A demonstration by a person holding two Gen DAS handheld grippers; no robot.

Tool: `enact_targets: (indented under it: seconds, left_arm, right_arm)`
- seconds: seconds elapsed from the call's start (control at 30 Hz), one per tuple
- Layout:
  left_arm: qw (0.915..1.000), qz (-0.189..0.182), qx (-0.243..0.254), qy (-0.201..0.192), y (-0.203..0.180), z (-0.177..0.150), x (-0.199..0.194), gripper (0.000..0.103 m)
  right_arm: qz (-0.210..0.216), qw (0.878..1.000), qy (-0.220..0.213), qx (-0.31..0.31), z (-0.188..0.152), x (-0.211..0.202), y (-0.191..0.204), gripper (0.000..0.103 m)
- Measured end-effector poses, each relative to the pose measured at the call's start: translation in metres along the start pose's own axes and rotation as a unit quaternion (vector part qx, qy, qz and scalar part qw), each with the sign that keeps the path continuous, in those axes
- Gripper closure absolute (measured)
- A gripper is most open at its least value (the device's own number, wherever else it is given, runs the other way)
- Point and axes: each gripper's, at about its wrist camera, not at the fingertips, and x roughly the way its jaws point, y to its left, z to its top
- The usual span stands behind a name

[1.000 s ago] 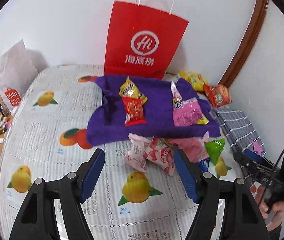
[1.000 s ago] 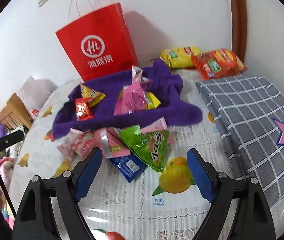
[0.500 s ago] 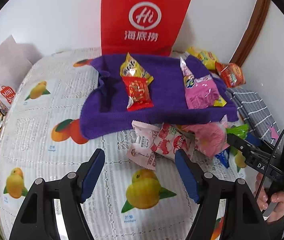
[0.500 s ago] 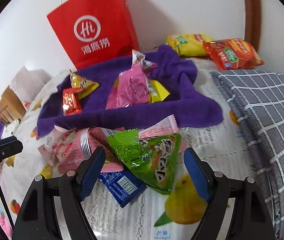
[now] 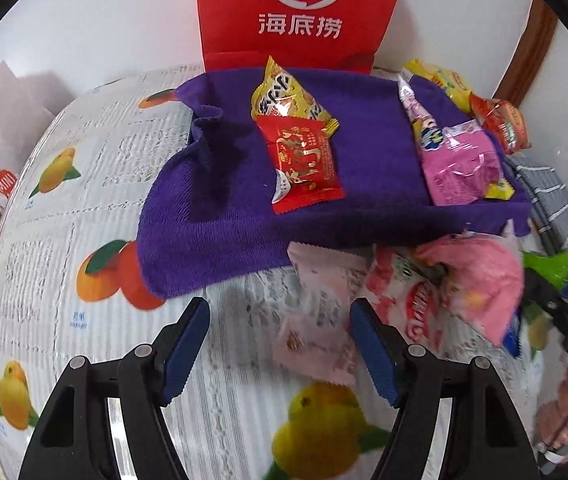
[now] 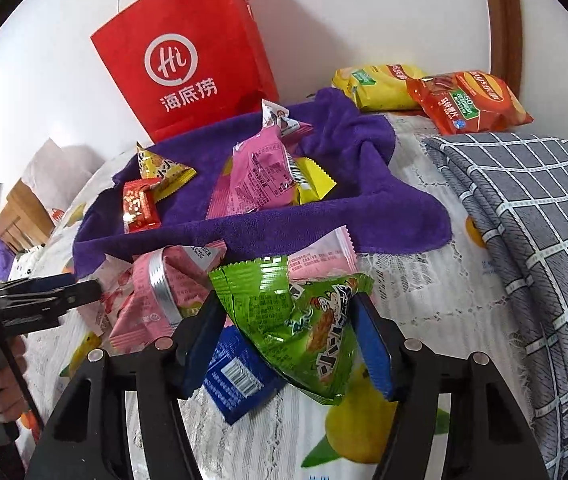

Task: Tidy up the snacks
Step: 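Move both tools back to the snack pile beside the towel, then grasp the pink-white wafer packet with the left tool while the right tool grasps the green bag, then lift and carry both packets over the purple towel with both tools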

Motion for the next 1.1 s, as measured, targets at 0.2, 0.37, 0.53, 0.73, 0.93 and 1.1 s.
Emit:
enact_targets:
  seconds: [0.2,0.37,0.53,0.73,0.93,1.1]
  left_arm:
    - [0.9993,-0.013,0.032,0.013,-0.014,0.000,0.018,0.030]
    - [0.9990,0.001,0.045,-0.005,-0.021,-0.007,0.018,0.030]
    - [0.9987,0.001,0.049,-0.015,-0.022,-0.008,0.017,0.032]
    - [0.9984,-0.020,0.047,-0.023,-0.022,-0.013,0.009,0.067]
    - [0.9987,-0.038,0.030,-0.017,-0.011,-0.025,-0.006,0.072]
    - [0.9986,-0.036,0.019,-0.034,0.001,-0.031,-0.035,0.072]
  right_arm:
    - [0.041,0.999,0.002,0.019,-0.009,-0.010,-0.007,0.040]
    - [0.036,0.999,-0.004,0.010,-0.014,-0.016,-0.004,0.040]
    - [0.023,1.000,-0.006,0.009,-0.017,-0.020,-0.002,0.040]
    - [0.020,1.000,-0.004,0.019,-0.021,-0.035,-0.004,0.041]
    - [0.014,1.000,-0.015,0.022,-0.019,-0.059,0.000,0.044]
    - [0.014,0.999,-0.026,0.024,-0.014,-0.076,0.007,0.047]
